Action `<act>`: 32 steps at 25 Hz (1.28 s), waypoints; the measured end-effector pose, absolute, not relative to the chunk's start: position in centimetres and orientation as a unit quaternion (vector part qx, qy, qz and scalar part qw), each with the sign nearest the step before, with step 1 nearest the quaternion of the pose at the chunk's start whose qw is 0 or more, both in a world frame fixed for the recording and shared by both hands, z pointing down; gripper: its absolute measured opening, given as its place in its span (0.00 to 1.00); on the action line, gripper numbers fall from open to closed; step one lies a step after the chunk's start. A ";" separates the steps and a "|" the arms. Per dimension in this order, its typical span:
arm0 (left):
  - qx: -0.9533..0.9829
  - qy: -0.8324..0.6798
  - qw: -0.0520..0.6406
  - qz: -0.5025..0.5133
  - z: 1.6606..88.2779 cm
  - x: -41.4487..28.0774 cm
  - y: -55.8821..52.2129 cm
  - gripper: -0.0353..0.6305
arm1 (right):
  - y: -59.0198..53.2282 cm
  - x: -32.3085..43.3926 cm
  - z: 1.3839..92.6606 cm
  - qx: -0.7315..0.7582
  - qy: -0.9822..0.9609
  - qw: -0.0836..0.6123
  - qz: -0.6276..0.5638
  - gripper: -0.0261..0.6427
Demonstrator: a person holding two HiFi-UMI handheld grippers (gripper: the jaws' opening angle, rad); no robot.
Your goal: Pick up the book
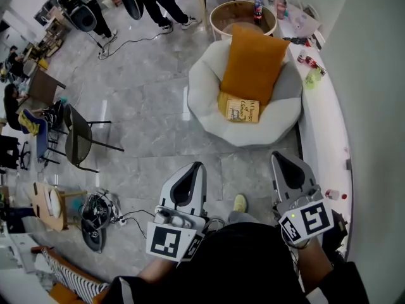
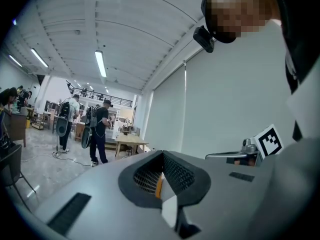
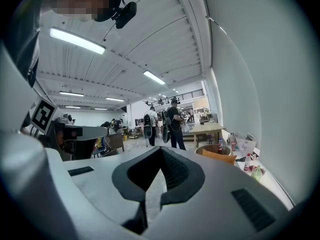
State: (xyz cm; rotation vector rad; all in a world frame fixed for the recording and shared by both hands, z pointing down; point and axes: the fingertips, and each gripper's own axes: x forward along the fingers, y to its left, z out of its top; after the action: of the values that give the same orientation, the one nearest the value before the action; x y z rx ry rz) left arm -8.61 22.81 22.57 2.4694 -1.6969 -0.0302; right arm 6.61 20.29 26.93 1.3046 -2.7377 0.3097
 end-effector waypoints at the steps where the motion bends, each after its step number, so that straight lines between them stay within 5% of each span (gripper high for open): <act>1: 0.822 -0.565 0.069 -0.013 22.4 -8.4 22.6 0.07 | 20.2 6.9 27.0 0.427 -0.897 0.045 0.104 0.05; 32: 0.820 -0.570 0.044 0.028 22.0 -5.5 24.7 0.07 | 21.8 9.7 27.2 0.433 -0.892 0.000 0.132 0.05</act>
State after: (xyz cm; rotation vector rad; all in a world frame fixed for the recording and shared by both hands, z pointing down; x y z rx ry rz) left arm -5.50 24.73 21.97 2.5066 -1.7432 0.0867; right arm 9.72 21.78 27.22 1.3605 -2.8009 0.4149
